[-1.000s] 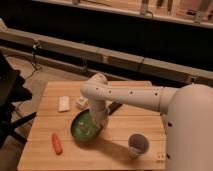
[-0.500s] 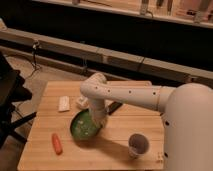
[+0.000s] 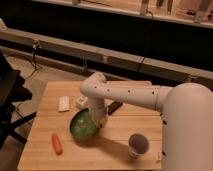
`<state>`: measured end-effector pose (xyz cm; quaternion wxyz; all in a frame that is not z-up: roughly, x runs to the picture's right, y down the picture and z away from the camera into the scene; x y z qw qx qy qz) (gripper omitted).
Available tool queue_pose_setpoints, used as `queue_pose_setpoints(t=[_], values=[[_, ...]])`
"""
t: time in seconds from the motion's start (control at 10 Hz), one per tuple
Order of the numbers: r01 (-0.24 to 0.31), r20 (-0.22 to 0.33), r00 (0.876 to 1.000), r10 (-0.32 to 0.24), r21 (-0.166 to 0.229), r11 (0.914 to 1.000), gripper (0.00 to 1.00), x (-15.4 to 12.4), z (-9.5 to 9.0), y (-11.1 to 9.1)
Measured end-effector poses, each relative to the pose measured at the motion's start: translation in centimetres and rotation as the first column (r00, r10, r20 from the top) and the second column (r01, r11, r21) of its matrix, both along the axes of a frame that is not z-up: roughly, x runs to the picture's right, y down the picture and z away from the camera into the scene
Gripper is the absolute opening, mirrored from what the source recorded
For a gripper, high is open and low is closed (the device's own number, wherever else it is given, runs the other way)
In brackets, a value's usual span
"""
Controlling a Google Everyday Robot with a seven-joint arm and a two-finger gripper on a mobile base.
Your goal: Drag the ceramic bowl in a circle
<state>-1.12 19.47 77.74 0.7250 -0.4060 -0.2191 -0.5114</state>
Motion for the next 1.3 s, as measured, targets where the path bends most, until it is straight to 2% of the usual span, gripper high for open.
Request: queue_pose_setpoints(t=[1.3], values=[[0.000, -0.005, 1.000, 0.000, -0.004, 1.0000, 0.01, -0.39, 0.79, 0.16]])
